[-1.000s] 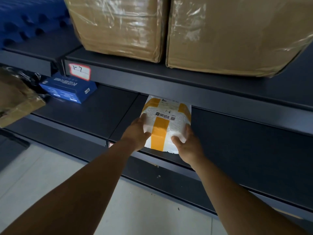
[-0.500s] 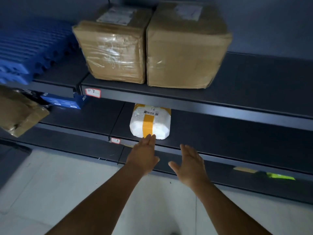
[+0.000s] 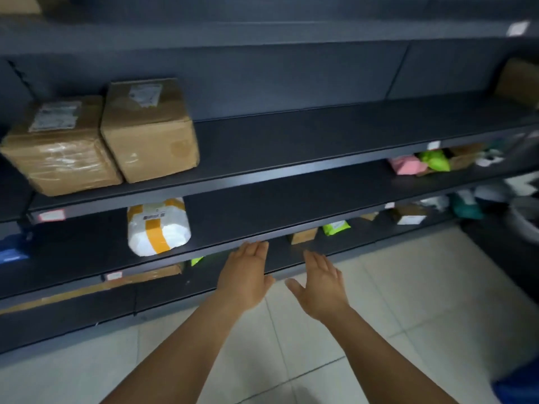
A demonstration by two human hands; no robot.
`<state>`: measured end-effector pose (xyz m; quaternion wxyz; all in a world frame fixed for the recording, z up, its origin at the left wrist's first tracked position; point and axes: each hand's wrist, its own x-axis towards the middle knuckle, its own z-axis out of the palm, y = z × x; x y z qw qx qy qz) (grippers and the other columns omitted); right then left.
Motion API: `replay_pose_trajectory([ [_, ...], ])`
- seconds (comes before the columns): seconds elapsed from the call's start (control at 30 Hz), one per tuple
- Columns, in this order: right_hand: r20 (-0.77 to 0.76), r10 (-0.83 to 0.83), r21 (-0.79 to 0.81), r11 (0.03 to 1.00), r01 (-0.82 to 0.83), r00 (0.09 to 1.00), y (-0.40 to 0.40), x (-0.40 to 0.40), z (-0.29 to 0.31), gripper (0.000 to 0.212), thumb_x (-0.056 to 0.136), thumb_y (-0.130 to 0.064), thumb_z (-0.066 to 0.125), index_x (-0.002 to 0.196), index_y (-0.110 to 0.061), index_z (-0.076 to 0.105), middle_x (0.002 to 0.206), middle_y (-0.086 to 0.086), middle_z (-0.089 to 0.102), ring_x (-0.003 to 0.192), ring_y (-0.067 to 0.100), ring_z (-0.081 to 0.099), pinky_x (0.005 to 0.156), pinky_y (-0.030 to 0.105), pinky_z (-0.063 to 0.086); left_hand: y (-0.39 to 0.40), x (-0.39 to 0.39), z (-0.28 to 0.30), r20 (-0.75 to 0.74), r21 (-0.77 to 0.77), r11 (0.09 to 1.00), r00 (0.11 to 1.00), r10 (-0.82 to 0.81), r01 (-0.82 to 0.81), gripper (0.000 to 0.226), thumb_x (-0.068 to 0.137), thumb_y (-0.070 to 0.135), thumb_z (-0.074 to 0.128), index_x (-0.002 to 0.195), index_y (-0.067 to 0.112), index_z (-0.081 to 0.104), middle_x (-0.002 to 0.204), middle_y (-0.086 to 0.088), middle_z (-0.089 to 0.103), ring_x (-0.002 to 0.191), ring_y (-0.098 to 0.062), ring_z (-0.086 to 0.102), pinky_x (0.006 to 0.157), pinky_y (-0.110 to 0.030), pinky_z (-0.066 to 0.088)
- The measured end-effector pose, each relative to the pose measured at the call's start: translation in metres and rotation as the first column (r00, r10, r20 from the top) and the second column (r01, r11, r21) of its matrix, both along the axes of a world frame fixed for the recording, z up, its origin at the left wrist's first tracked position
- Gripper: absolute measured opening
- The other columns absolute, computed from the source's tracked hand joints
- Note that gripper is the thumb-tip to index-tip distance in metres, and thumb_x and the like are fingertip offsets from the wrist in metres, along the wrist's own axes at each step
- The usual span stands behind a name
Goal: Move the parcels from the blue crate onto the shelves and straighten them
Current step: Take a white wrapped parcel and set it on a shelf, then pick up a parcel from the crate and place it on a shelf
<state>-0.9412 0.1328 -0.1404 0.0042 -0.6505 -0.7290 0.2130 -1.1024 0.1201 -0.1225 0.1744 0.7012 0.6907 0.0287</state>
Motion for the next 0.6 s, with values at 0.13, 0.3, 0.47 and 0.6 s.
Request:
replay_pose_trajectory([
  [0.13, -0.003, -0.172, 0.021, 0.985, 0.172, 0.985, -0.029, 0.082, 0.019, 0.076, 0.096, -0.055, 0.042, 0.155, -0.019, 0.01, 0.161, -0.001, 0.014, 0.148, 0.02, 0.01, 0.121, 0.038, 0.01, -0.009, 0.074, 0.018, 0.039, 0.027, 0.987, 0.987, -0.158, 0.157, 0.074, 0.095, 0.041, 0.051, 0.153, 0.016, 0.013, 0.158, -0.002, 0.02, 0.146, -0.021, 0.014, 0.119, -0.035, 0.015],
  [0.3, -0.028, -0.365, 0.016, 0.931, 0.366, 0.93, -0.076, 0.188, 0.041, 0.075, 0.096, -0.055, 0.042, 0.155, -0.019, 0.012, 0.161, -0.001, 0.016, 0.147, 0.021, 0.013, 0.12, 0.039, 0.012, -0.027, 0.177, 0.035, 0.061, 0.039, 0.95, 0.948, -0.311, 0.309, 0.071, 0.097, 0.04, 0.049, 0.153, 0.017, 0.011, 0.159, 0.0, 0.018, 0.147, -0.02, 0.011, 0.119, -0.035, 0.015],
  [0.47, -0.032, -0.521, 0.061, 0.85, 0.522, 0.853, -0.131, 0.301, 0.058, 0.075, 0.096, -0.054, 0.043, 0.155, -0.019, 0.013, 0.16, -0.001, 0.018, 0.147, 0.02, 0.015, 0.118, 0.038, 0.012, -0.057, 0.298, 0.048, 0.07, 0.053, 0.89, 0.888, -0.455, 0.452, 0.072, 0.097, 0.039, 0.049, 0.153, 0.018, 0.011, 0.159, 0.0, 0.017, 0.147, -0.02, 0.01, 0.119, -0.036, 0.015],
  [0.6, -0.033, -0.612, 0.078, 0.787, 0.613, 0.79, -0.18, 0.39, 0.067, 0.076, 0.096, -0.054, 0.043, 0.154, -0.018, 0.013, 0.16, 0.0, 0.017, 0.148, 0.02, 0.013, 0.119, 0.039, 0.012, -0.092, 0.396, 0.06, 0.07, 0.088, 0.827, 0.825, -0.561, 0.555, 0.071, 0.097, 0.037, 0.05, 0.153, 0.017, 0.012, 0.158, -0.001, 0.02, 0.146, -0.019, 0.015, 0.117, -0.034, 0.016],
])
